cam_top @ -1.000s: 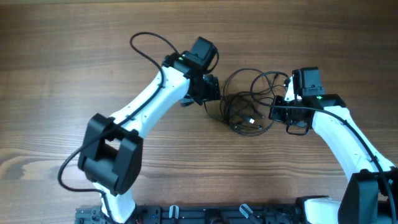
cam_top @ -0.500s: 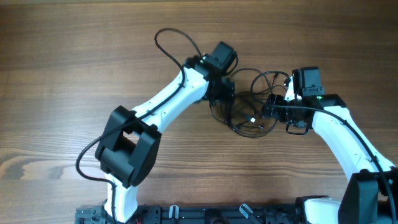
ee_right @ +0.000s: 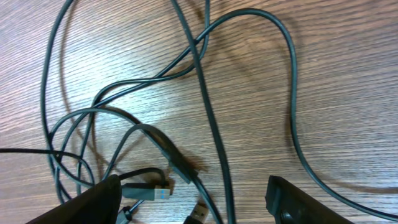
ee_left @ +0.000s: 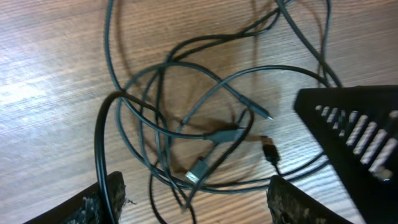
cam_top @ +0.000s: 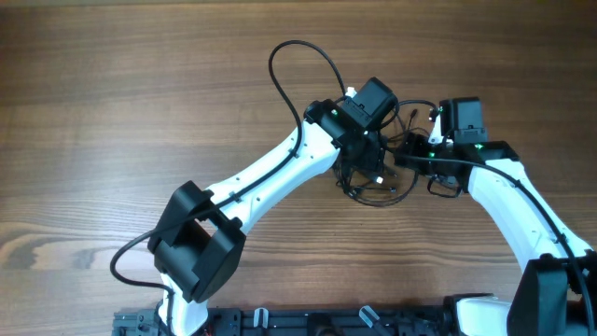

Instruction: Untangle cables

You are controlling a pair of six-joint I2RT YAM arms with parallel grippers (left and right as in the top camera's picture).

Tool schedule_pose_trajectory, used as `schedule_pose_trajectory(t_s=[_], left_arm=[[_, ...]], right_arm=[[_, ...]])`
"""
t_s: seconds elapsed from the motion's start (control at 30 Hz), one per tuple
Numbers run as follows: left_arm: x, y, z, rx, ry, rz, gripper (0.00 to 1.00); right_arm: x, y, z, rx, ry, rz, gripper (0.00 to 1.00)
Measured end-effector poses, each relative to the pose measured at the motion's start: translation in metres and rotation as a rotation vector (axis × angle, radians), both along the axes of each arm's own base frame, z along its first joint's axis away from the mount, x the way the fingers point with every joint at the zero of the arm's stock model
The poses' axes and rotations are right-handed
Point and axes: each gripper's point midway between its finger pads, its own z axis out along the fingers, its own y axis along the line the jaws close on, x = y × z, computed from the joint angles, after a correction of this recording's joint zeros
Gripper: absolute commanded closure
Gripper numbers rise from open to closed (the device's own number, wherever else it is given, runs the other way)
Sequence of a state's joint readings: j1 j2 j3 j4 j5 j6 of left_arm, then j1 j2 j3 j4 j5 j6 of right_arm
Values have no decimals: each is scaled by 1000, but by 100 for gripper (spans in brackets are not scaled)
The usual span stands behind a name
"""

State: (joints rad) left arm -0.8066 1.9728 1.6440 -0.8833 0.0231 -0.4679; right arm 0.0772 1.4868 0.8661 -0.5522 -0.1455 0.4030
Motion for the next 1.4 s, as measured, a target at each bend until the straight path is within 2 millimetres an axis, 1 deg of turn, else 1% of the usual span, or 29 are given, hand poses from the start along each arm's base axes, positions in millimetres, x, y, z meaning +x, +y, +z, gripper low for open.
schedule_pose_trajectory(t_s=[0.07,0.1,0.13,0.17,0.23,0.3,0.37,0.4,0.47,0.5,0.53,0.57,0.6,0.67,0.73,0.77,0.83,0.87,0.9,0.93,0.97,1.0,1.07,1.13,1.2,1.23,1.3,1.33,1.4], left_arm=[[7,9,0,55,-47,-6,19],[11,18,1,104,-76,1,19],[16,22,5,131,-102,9,20],[22,23,12,137,-134,15,21],[31,19,35,107,-197,23,24],[29,12,57,40,-214,8,24],[22,1,61,-23,-176,-21,24],[18,-5,60,-52,-155,-37,24],[12,-16,57,-99,-115,-66,25],[10,-19,53,-109,-95,-75,25],[9,-24,47,-122,-73,-87,25],[7,-29,36,-129,-41,-98,26],[5,-33,25,-129,-13,-107,26],[3,-36,15,-124,14,-113,26],[0,-38,-5,-103,54,-119,27],[-1,-39,-12,-95,67,-120,29],[-2,-38,-26,-77,90,-121,50],[-3,-38,-33,-65,104,-122,64],[-5,-37,-41,-55,119,-120,81],[-5,-37,-44,-51,124,-122,90],[-5,-37,-45,-51,127,-123,96],[-5,-37,-45,-50,127,-124,96],[-5,-35,-46,-40,124,-127,96],[-4,-30,-47,-11,113,-121,96],[-1,-20,-50,35,101,-104,96],[2,-14,-50,53,99,-93,96],[9,-2,-45,65,92,-67,96],[20,10,-32,55,72,-34,96],[41,32,2,10,12,29,96]], right_arm=[[0,-2,0,-11,0,-9,24],[0,-3,0,-14,0,-10,24],[0,-3,0,-14,0,-10,24],[0,-3,0,-14,-1,-10,24],[1,-3,0,-16,-5,-11,24],[6,-3,2,-11,-22,-23,23],[8,-8,3,2,-27,-51,24],[8,-10,3,22,-25,-62,24],[9,-15,5,82,-21,-81,30],[8,-15,6,106,-17,-84,38],[7,-17,6,136,-11,-85,51],[5,-18,7,160,-3,-88,62],[3,-21,7,175,4,-92,66],[-1,-23,7,200,18,-90,71],[-4,-26,7,234,30,-102,74],[-9,-25,7,242,46,-97,74],[-16,-22,5,252,78,-86,74],[-18,-22,4,254,81,-83,75],[-20,-21,1,256,84,-82,75],[-22,-20,-4,260,83,-81,76],[-26,-18,-10,266,87,-79,76],[-29,-16,-16,276,90,-76,77],[-36,-12,-27,300,88,-72,82],[-36,-9,-33,317,68,-73,90],[-37,-6,-35,337,61,-74,96],[-35,-4,-34,350,52,-71,96],[-33,-2,-32,363,40,-65,96],[-32,-2,-31,369,33,-61,96],[-32,-1,-31,374,32,-59,96]])
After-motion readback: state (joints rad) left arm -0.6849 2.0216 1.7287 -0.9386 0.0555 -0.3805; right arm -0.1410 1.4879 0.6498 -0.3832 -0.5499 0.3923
